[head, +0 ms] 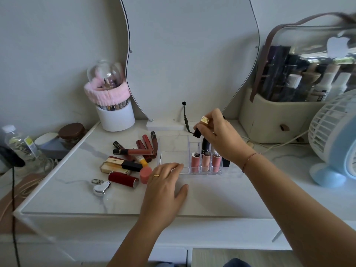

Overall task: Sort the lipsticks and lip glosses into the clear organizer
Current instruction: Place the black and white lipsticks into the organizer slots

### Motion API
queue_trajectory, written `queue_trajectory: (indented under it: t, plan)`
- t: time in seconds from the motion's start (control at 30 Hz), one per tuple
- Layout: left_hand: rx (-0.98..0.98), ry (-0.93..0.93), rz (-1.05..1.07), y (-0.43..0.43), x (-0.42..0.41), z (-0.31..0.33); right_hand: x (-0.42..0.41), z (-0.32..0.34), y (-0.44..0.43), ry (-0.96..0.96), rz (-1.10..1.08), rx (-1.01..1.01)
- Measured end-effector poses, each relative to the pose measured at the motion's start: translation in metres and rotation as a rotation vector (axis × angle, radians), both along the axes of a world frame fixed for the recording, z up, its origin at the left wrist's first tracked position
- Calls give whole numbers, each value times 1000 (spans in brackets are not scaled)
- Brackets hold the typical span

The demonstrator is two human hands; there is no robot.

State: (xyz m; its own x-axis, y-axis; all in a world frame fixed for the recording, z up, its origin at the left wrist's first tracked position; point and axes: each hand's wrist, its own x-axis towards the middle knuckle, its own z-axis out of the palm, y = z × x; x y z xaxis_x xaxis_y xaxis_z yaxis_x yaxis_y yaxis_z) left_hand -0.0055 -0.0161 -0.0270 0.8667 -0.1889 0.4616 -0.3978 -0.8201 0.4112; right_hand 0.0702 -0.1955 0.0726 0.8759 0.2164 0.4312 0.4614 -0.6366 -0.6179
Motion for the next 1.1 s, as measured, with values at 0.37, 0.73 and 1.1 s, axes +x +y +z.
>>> queue_trajectory:
  t: [0.37,0.73,1.1]
  plan:
    - [1,3,0,0,0,-1,0,7,-8,-13,-72,1]
    - [12,-4,0,0,1,-1,2,11,-12,-14,23,-181]
    - [13,3,-3,1,1,-1,14,-11,-7,-32,-41,-270]
